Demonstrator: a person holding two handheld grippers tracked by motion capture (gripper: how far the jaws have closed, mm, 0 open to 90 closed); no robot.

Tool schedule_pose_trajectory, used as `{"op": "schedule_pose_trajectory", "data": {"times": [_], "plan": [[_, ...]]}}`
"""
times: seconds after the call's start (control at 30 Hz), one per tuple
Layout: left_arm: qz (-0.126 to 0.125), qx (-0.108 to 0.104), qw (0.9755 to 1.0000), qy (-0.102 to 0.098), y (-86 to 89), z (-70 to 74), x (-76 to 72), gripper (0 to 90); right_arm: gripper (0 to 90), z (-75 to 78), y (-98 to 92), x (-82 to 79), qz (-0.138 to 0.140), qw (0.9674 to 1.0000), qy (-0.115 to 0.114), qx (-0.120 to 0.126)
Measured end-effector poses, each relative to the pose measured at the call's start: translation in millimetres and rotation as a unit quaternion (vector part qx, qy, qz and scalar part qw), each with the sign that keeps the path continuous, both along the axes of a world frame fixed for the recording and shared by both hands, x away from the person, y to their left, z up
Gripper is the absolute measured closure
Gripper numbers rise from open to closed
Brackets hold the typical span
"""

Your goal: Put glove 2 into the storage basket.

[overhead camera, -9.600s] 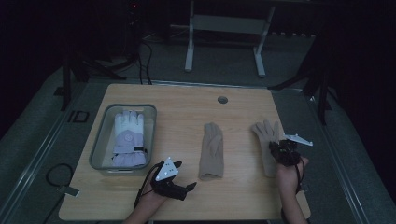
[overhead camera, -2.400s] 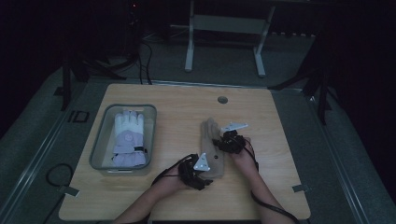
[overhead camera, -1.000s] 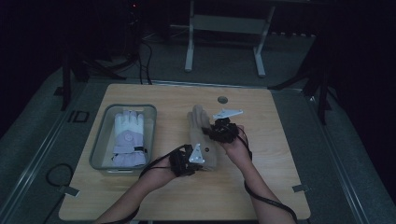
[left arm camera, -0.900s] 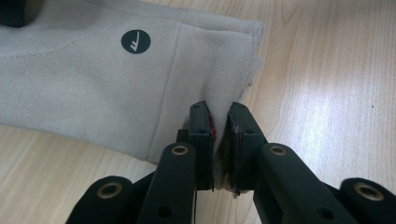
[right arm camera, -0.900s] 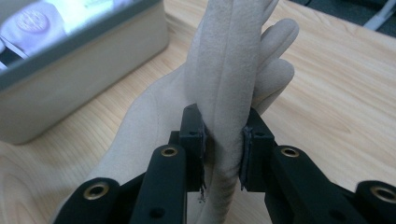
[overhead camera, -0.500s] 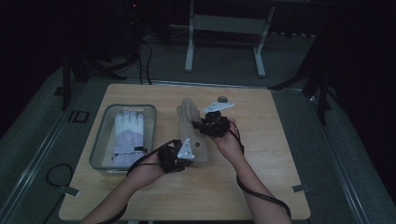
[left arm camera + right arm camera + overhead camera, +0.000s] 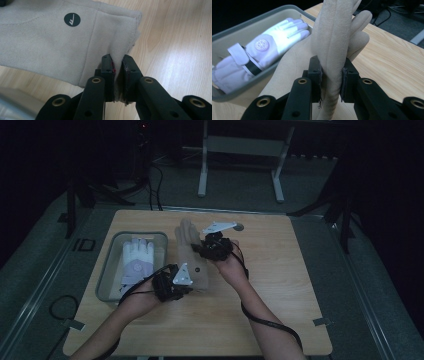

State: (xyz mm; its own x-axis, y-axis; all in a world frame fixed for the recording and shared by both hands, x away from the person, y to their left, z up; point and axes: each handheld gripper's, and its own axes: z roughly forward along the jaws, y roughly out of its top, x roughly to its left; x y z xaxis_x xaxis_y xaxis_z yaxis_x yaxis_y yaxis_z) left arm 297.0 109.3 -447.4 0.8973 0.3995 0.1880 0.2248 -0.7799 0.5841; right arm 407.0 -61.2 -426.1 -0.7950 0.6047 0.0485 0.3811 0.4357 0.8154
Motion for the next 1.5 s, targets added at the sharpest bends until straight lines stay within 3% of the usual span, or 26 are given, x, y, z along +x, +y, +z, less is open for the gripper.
{"op": "schedule_pose_trajectory", "data": {"times": [0.77,1.1,1.5], "plan": [[0.049,0.011,0.9987,-0.008,64.3,7.1,-7.5,81.7,74.3,9.7,73.2,5.1,0.032,0.9995,-0.006,-0.002],[0.083,0.011,0.9965,0.002,102.9,8.2,-12.6,81.7,74.3,5.1,111.1,8.7,0.050,0.9987,0.000,0.007],[0.108,0.011,0.9940,0.013,126.3,0.6,-18.2,81.7,74.2,-8.0,151.6,11.7,0.069,0.9975,0.016,0.001]]}}
